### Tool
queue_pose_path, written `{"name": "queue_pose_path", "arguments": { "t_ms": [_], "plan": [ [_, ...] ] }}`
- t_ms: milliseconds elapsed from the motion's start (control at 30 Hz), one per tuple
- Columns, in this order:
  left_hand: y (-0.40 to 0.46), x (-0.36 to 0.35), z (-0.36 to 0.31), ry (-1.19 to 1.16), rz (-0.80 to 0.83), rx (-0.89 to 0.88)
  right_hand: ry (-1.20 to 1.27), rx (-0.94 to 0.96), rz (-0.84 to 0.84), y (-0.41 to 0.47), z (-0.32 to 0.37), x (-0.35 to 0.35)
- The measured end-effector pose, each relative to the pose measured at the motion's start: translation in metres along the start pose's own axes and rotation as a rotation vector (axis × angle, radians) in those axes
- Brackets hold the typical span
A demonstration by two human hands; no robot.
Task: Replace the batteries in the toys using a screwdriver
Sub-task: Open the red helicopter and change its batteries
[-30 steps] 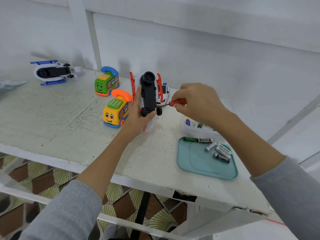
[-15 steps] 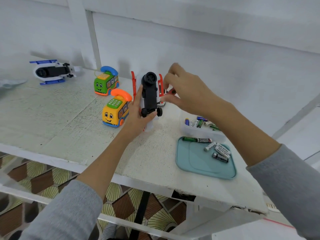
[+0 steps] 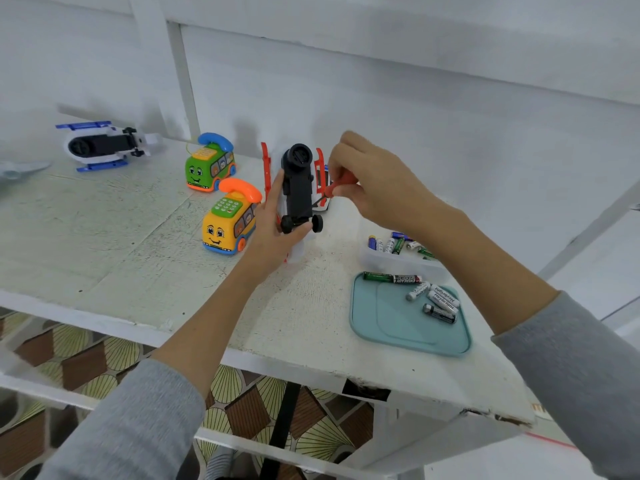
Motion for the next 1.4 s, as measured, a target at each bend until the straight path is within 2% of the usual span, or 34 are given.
{"name": "queue_pose_path", "arguments": {
  "t_ms": [100,200,267,433,567,633,767,867,1000,1100,1267,1400],
  "plan": [
    [-0.003,0.001,0.002,0.033,-0.005,0.014,-0.226,-0.122,-0.019,0.003,-0.004,0.0],
    [-0.004,0.0,0.001,0.066,0.017,-0.012,-0.042,0.017,-0.04,0.002,0.003,-0.001],
    [-0.003,0.0,-0.001,0.065,0.006,0.0,-0.008,0.077,-0.028,0.002,0.004,-0.001],
    [-0.004,0.001,-0.001,0.003,-0.009,0.037,-0.13,-0.076,-0.095,-0.002,-0.009,-0.004],
    [-0.004,0.001,-0.002,0.007,-0.008,0.038,0.1,0.015,-0.077,-0.009,-0.009,-0.004],
    [-0.004,0.001,-0.002,-0.009,-0.011,0.043,0.112,0.024,-0.082,-0.011,-0.011,-0.006],
    [-0.005,0.001,-0.003,-0.02,-0.018,0.045,0.061,-0.096,-0.103,-0.011,-0.021,-0.009],
    [-0.004,0.0,-0.003,-0.024,-0.023,0.053,0.137,-0.019,-0.122,-0.016,-0.017,-0.011],
    [-0.005,-0.001,-0.005,-0.03,-0.036,0.041,0.051,-0.069,-0.158,-0.02,-0.019,-0.011],
    [-0.006,-0.001,-0.005,-0.04,-0.039,0.02,-0.006,-0.164,-0.102,-0.02,-0.026,-0.01],
    [-0.005,-0.001,-0.004,-0.029,-0.051,0.017,0.185,-0.02,-0.093,-0.024,-0.021,-0.015],
    [-0.004,-0.001,-0.003,-0.018,-0.06,0.013,0.014,-0.132,-0.129,-0.024,-0.028,-0.018]
  ]
}}
Point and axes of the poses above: each hand's wrist, its own y-axis towards the middle knuckle, its own x-axis out of the back of the hand, z = x × y, the point moved 4 cm from there along y, towards the middle knuckle, and after that the axes turned 3 degrees about z, right-handed, at the moved point
